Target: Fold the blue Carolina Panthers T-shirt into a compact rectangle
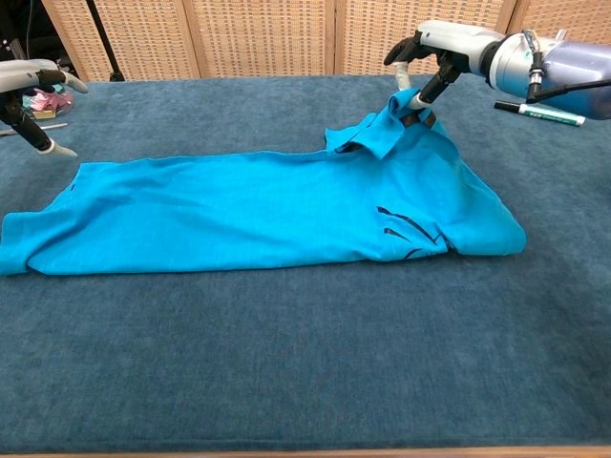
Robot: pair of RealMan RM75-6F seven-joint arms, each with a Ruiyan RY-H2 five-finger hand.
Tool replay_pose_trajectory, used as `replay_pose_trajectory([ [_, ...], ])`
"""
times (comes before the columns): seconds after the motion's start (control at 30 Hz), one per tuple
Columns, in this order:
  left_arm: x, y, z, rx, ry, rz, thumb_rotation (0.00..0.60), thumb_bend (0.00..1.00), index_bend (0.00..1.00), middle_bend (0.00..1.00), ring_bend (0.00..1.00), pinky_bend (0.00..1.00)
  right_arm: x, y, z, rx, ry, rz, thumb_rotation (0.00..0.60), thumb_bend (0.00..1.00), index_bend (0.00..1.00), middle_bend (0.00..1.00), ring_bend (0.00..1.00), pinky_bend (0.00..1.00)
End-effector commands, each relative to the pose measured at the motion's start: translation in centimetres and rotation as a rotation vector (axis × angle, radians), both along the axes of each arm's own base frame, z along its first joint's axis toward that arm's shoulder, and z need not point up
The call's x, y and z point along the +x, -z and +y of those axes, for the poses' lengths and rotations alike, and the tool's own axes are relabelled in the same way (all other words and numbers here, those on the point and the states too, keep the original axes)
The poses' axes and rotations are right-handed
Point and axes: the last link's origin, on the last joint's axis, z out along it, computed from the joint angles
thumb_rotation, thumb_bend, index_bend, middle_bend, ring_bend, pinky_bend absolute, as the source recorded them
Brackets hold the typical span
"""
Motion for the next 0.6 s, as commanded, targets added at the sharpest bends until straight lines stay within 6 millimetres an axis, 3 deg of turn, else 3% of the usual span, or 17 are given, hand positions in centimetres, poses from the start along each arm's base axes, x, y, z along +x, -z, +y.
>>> replay_pose_trajectory([
  [0.03, 0.0, -2.0, -1.4, 0.049, 0.013, -0.045, 0.6, 0.18, 0.0, 0.0, 0.0, 0.0, 0.4, 0.2, -0.2, 0.0, 0.0, 0.006, 0.6, 0.41, 0.68, 0.17, 0.0, 0.07],
  [0.2, -0.1, -3.4, -2.6, 0.08, 0.009, -0.067, 0.6, 0.2, 0.0, 0.0, 0.0, 0.0, 1.4, 0.5, -1.2, -0.018, 0.038, -0.001, 0.6, 0.41, 0.68, 0.17, 0.0, 0.07],
  [0.43, -0.4, -3.7, -2.8, 0.074, -0.009, -0.074, 0.6, 0.21, 0.0, 0.0, 0.0, 0.0, 1.7, 0.8, -2.8, -0.062, 0.17, 0.009, 0.6, 0.41, 0.66, 0.15, 0.0, 0.07],
  [0.47, -0.4, -3.7, -2.8, 0.072, -0.01, -0.074, 0.6, 0.21, 0.0, 0.0, 0.0, 0.0, 1.5, 1.0, -3.0, -0.06, 0.206, 0.012, 0.6, 0.38, 0.58, 0.12, 0.0, 0.07],
  [0.53, -0.5, -3.7, -2.7, 0.068, -0.013, -0.073, 0.6, 0.21, 0.0, 0.0, 0.0, 0.0, 1.0, 1.7, -3.3, 0.029, 0.317, 0.042, 0.6, 0.16, 0.18, 0.02, 0.0, 0.07],
  [0.57, -0.5, -3.8, -2.7, 0.067, -0.015, -0.073, 0.6, 0.21, 0.0, 0.0, 0.0, 0.0, 0.8, 1.6, -3.5, 0.042, 0.347, 0.041, 0.6, 0.05, 0.03, 0.0, 0.0, 0.06],
  [0.6, -0.5, -3.8, -2.6, 0.065, -0.017, -0.073, 0.6, 0.21, 0.0, 0.0, 0.0, 0.0, 0.7, 1.6, -3.6, 0.035, 0.366, 0.038, 0.6, 0.01, 0.0, 0.0, 0.0, 0.06],
])
